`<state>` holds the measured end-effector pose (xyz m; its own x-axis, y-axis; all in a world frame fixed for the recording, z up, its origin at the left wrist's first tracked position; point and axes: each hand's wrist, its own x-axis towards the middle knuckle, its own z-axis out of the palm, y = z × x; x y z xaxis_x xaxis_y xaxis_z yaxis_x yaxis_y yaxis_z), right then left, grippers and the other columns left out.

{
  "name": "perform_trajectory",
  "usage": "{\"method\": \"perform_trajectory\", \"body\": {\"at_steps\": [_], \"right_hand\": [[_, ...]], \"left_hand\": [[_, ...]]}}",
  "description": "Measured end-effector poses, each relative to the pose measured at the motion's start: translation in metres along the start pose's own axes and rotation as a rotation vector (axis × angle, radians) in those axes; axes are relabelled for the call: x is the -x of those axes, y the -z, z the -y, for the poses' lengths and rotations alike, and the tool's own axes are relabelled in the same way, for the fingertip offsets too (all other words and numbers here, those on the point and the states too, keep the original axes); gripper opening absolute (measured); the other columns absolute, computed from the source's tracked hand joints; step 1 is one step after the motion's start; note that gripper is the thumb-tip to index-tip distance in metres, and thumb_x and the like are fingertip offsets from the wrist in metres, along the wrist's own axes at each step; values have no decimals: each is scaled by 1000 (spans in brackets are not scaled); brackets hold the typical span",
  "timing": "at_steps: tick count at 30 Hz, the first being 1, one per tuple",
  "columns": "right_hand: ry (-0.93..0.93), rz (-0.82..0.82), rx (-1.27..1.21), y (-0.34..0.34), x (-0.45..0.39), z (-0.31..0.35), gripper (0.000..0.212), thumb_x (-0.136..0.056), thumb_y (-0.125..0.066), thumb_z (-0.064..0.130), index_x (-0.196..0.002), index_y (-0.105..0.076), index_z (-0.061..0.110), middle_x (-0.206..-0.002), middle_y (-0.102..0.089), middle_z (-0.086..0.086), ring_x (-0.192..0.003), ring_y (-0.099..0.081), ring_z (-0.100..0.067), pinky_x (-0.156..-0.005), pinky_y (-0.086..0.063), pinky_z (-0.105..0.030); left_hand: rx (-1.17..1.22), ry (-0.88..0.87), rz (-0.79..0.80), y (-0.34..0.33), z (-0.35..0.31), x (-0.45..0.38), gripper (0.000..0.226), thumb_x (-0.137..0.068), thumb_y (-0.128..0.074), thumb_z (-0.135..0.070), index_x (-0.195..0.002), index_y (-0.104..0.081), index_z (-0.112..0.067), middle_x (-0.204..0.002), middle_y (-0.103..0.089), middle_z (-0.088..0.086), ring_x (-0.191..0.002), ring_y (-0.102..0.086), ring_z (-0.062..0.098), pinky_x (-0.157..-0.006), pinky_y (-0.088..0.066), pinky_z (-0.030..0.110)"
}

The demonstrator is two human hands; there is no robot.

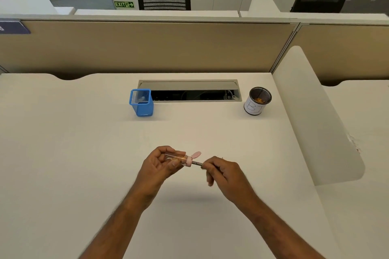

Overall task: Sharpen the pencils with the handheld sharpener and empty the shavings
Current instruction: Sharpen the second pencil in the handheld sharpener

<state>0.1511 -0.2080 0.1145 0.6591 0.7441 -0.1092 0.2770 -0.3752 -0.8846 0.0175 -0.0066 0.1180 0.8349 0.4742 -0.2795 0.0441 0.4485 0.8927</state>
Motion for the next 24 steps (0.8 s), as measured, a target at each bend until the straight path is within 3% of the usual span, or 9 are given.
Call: {"method": "perform_trajectory", "body": {"at_steps": [4,8,12,15,19,22,24], "right_hand": [[-138,103,-189,2,-1,-6,38,-110,-45,43,-87,-70,25,-53,-65,0,-49,-59,-10,-54,-43,-18],[-247,105,-322,10,4,-18,40,-114,-42,37,-89,-70,22,-57,-66,-5,-44,-60,-16,-45,-35,-18],[-265,105,-335,11,13,-29,30,-112,-43,39,-98,-64,24,-64,-68,-7,-48,-62,-19,-44,-33,-19],[-312,108,-240,4,17,-41,20,-110,-45,42,-100,-54,27,-70,-74,-6,-54,-65,-23,-49,-40,-21],[-348,69,-1,-8,20,-56,19,-112,-45,37,-97,-47,25,-73,-79,-7,-52,-66,-23,-67,-56,-41],[-355,45,308,-18,15,-61,24,-112,-42,40,-97,-45,21,-71,-77,-9,-55,-68,-25,-63,-58,-41],[-317,36,479,-26,9,-67,28,-113,-39,41,-101,-46,17,-77,-77,-9,-67,-72,-30,-64,-55,-42]], "left_hand": [[-38,10,34,2,-9,-2,49,-81,-98,-39,-118,-71,-21,-129,-82,18,-122,-80,32,-98,-65,30],[-25,1,1,15,-19,-7,41,-86,-91,-26,-119,-69,-17,-129,-82,18,-121,-80,34,-98,-65,30],[-26,6,-54,25,-18,-7,50,-80,-99,-34,-117,-70,-19,-129,-82,18,-123,-80,35,-97,-66,29],[-7,-1,-91,31,-10,-5,57,-70,-105,-45,-113,-74,-24,-129,-82,18,-124,-79,33,-98,-65,28],[-2,-16,-116,37,2,0,59,-69,-105,-47,-113,-74,-23,-131,-81,18,-124,-79,33,-99,-65,28],[-11,-20,-130,39,7,3,58,-72,-103,-47,-114,-74,-21,-131,-82,16,-122,-80,31,-98,-64,27],[-13,-15,-141,39,11,3,50,-77,-100,-39,-115,-74,-21,-131,-82,16,-123,-80,31,-97,-64,26]]}}
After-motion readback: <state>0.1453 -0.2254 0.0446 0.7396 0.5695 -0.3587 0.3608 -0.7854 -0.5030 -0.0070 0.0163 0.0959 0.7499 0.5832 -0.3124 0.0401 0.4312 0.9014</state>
